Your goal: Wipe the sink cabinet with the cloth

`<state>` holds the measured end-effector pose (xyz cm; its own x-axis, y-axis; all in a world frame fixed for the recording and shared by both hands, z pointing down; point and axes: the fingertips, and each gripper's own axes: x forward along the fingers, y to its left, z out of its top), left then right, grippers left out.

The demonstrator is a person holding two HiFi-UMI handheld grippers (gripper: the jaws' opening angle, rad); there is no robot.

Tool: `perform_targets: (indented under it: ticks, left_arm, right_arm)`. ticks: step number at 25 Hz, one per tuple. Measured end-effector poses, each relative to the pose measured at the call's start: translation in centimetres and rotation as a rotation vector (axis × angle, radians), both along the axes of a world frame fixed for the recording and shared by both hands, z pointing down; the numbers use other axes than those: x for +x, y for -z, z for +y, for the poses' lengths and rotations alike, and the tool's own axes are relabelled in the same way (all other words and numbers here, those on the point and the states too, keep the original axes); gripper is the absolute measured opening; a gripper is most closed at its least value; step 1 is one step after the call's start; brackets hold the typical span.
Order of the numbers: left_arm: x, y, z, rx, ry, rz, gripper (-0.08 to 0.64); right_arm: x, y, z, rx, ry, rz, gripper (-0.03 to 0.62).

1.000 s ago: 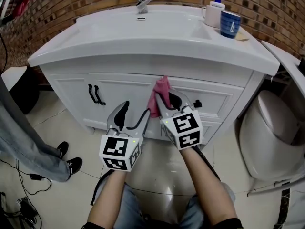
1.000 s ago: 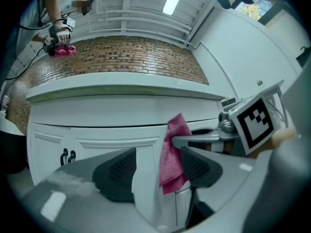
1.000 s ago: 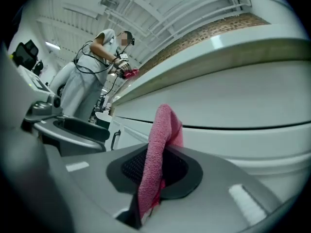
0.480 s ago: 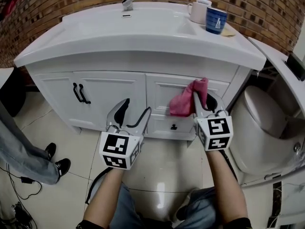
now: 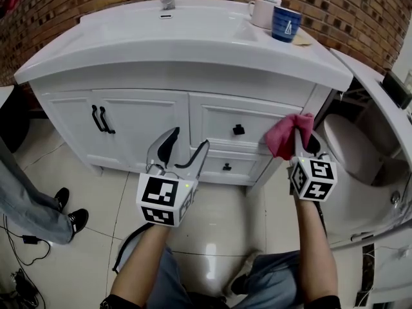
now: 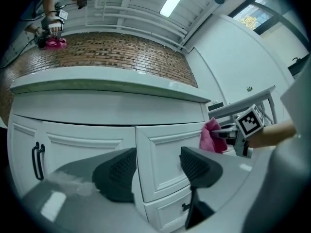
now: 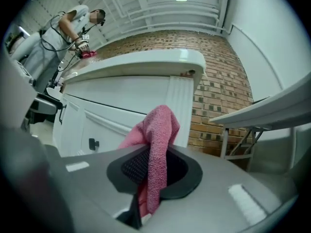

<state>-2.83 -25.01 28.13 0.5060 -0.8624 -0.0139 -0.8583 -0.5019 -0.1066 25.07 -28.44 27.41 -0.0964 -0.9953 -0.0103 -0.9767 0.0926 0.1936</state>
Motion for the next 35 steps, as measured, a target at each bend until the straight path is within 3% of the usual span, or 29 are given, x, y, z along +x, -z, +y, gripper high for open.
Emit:
perform_targets:
  ticks: [5,10,13,16,19,23,30,33,35]
  left_arm:
    - [-3.0,-0.1,-1.0,-0.011,0.070,0.001,0.287]
    - [-7.2,1.1,-0.2,-0.015,0.129,0.086,0.287]
    - [-8.1,1.7,0.7,0.002,0.140,0.061,0.287]
    - [-9.2,1.9,1.2,0.009,0.152,0.054,0.287]
    - [-10.0,1.8,1.1,0.010,0.166,0.062,0.287]
    - [-9.2,1.5,0.6,0.008,0.150,0.062,0.287]
    - [-6.4,1.4,0.2,0.007,0.094,0.055,0.287]
    - [-5.9,1.4,0.1,0.007,0.081,0.055,0.287]
    - [-5.7,1.4,0.2,0.004,0.077,0.060,0.287]
  right_arm:
    - [-10.4,2.0,0.5,0.043,0.255,-0.013,0.049]
    - [-23.5,1.2,1.0,0.016,0.544,0.043,0.049]
    - [-28.4,-0.5,0.2,-0.001,0.603,0.106,0.049]
    - [-30.4,-2.3,-1.5,-0.019,0.564,0.163,0.049]
    - [-28.4,-2.6,-3.0,-0.037,0.439,0.189,0.049]
    - [-21.7,-3.0,-3.8,-0.078,0.222,0.283,0.048]
    - [-14.5,-2.0,-1.8,-0.055,0.136,0.338,0.048]
    - [-8.8,-2.9,-1.9,-0.093,0.033,0.326,0.048]
    - [-5.9,-3.1,-1.6,-0.102,0.027,0.341,0.045]
